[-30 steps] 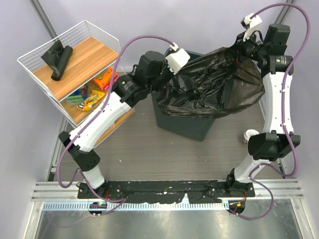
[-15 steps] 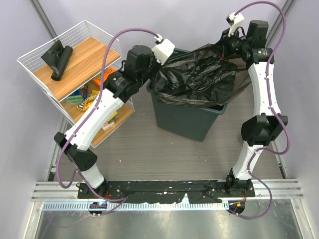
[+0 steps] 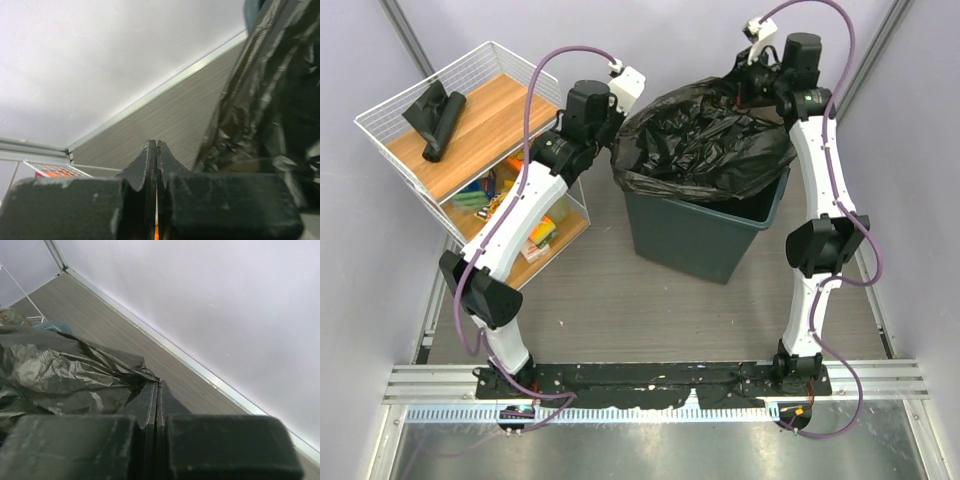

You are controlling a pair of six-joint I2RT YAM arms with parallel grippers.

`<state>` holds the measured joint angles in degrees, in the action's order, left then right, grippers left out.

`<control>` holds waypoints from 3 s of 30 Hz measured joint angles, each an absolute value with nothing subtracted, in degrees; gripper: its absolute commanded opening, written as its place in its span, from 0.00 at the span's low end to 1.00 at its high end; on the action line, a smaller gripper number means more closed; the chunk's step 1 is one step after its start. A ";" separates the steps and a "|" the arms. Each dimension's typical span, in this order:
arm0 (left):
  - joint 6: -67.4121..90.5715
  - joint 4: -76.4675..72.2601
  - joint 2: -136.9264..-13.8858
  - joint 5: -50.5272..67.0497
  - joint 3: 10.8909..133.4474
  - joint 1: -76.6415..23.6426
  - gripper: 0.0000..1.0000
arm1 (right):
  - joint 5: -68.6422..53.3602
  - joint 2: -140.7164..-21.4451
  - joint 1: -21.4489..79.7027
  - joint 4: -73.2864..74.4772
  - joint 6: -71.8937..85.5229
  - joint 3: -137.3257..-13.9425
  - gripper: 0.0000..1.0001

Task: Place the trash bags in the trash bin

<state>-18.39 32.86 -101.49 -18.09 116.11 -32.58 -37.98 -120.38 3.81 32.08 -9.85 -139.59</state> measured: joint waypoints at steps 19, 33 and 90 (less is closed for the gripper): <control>-18.33 32.49 -104.22 -17.19 113.40 -29.30 0.00 | -35.62 -125.03 5.39 31.83 -10.63 -140.49 0.01; -9.04 39.94 -103.46 -1.17 130.56 -25.32 0.76 | -30.52 -125.01 7.18 32.34 -14.35 -141.23 0.01; -3.77 36.49 -114.89 11.09 124.66 -23.49 0.00 | -20.47 -124.66 11.53 34.33 -23.73 -143.17 0.05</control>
<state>-3.77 36.49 -114.89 11.09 124.66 -23.49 -20.47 -124.66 11.53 34.33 -23.73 -143.17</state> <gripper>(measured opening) 0.011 0.043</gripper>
